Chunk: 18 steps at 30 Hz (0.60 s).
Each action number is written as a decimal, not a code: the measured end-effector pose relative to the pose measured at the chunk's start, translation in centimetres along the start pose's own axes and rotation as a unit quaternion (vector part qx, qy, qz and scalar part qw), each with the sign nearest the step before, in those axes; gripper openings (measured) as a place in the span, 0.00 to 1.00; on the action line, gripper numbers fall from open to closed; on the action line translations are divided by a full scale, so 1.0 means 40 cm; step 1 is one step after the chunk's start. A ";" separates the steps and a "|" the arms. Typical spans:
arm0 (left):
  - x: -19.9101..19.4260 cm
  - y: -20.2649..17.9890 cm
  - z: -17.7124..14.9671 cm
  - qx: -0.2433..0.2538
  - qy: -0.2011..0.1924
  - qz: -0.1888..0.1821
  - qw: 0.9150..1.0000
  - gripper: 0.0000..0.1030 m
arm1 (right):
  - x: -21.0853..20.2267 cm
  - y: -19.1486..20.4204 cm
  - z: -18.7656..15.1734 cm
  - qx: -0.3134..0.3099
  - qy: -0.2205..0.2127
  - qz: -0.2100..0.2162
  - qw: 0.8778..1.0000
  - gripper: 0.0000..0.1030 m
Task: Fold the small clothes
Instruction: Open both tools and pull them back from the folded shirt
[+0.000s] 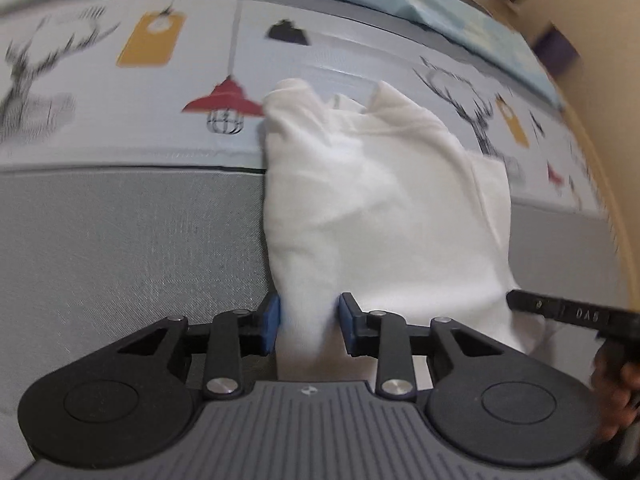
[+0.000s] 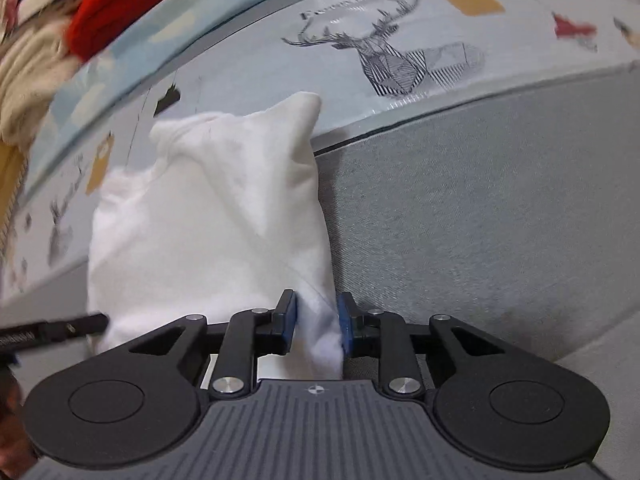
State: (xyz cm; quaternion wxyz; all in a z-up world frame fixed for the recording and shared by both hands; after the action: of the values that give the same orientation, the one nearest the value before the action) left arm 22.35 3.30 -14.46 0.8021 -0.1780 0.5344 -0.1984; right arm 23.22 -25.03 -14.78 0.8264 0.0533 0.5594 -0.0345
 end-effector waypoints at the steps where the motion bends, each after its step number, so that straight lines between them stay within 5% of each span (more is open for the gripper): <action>1: 0.003 -0.001 -0.009 0.009 0.009 0.002 1.000 0.34 | 0.003 0.003 -0.011 -0.019 0.006 -0.013 1.000 0.31; 5: 0.018 0.027 -0.055 0.006 0.044 0.027 0.999 0.57 | 0.027 -0.018 -0.062 -0.067 0.052 -0.067 0.994 0.34; 7: -0.006 0.026 -0.072 0.009 0.051 0.035 0.998 0.58 | 0.007 -0.030 -0.069 -0.079 0.040 -0.088 0.992 0.37; 10: -0.058 -0.005 -0.104 0.083 0.067 0.104 0.989 0.57 | -0.066 -0.061 -0.077 -0.086 -0.014 -0.126 0.988 0.36; 12: -0.119 -0.040 -0.118 0.125 0.041 0.135 0.982 0.60 | -0.140 -0.072 -0.079 -0.076 -0.063 -0.123 0.988 0.37; 14: -0.193 -0.083 -0.135 0.143 -0.015 0.135 0.980 0.78 | -0.242 -0.074 -0.077 -0.064 -0.132 -0.106 0.984 0.39; 15: -0.230 -0.107 -0.149 0.147 -0.049 0.135 0.979 0.85 | -0.298 -0.075 -0.083 -0.055 -0.166 -0.095 0.980 0.45; 18: -0.314 -0.185 -0.209 0.163 -0.138 0.131 0.968 0.86 | -0.416 -0.086 -0.136 -0.029 -0.235 -0.073 0.969 0.70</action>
State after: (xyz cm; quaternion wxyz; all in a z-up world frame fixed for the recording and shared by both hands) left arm 9.23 2.73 -3.95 0.9053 0.0010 0.3978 -0.1490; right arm 11.63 -27.78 -1.50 0.9311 -0.0210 0.3529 -0.0904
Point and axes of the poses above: each gripper's, at about its wrist camera, not at the fingertips, and x roughly the way its jaws point, y to its left, z to its top, the point moved 6 cm from there along x, roughly the way its jaws point, and after that the axes turned 15 degrees about -z, right-handed, at the moved point
